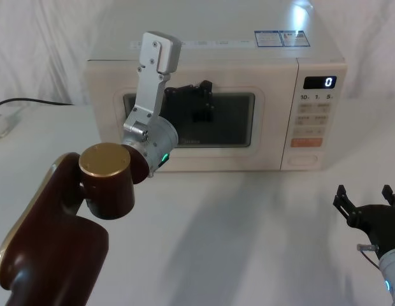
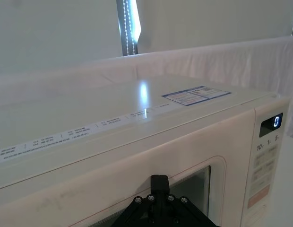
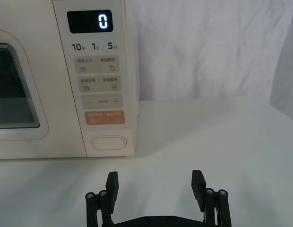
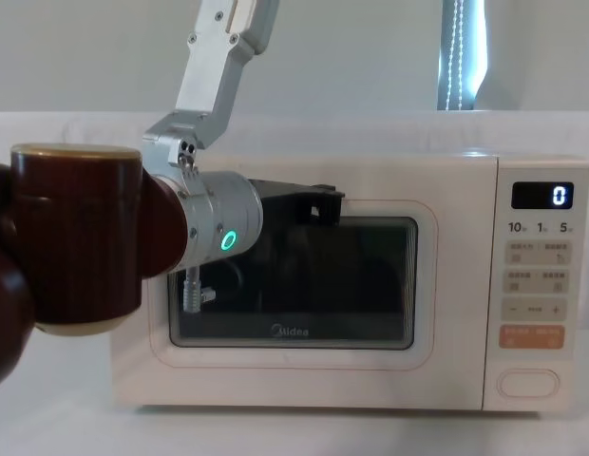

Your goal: Press the button to open the microwave door with one hand; close the microwave door with the other hand.

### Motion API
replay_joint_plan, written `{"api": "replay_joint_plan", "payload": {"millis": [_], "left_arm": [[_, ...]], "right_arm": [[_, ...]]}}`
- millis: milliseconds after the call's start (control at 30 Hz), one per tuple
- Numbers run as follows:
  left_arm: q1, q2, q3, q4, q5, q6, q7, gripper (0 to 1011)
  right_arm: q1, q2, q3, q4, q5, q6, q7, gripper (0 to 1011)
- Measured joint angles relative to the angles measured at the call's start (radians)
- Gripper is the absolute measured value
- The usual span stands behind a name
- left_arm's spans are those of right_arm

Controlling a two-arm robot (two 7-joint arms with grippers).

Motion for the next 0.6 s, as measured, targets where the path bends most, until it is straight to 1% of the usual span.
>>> {"api": "replay_joint_plan", "payload": {"millis": [267,367,500,533,567,600], "left_arm": [[0.031,0.000,0.001,-0.068,-0.019,0.026,-0.005,0],[0.057,0.006,0.002,-0.109,-0.028,0.034,-0.006,0],[0.087,0.018,0.002,-0.148,-0.032,0.039,-0.003,0],[0.092,0.020,0.001,-0.154,-0.032,0.039,-0.002,38],[0.106,0.025,-0.002,-0.170,-0.034,0.039,0.003,38],[0.113,0.027,-0.003,-0.179,-0.035,0.038,0.006,82]], "right_arm": [[0.000,0.000,0.000,0.000,0.000,0.000,0.000,1002],[0.000,0.000,0.000,0.000,0.000,0.000,0.000,1002],[0.000,0.000,0.000,0.000,0.000,0.000,0.000,1002],[0.000,0.000,0.000,0.000,0.000,0.000,0.000,1002],[0.000,0.000,0.000,0.000,0.000,0.000,0.000,1002],[0.000,0.000,0.000,0.000,0.000,0.000,0.000,1002]]}}
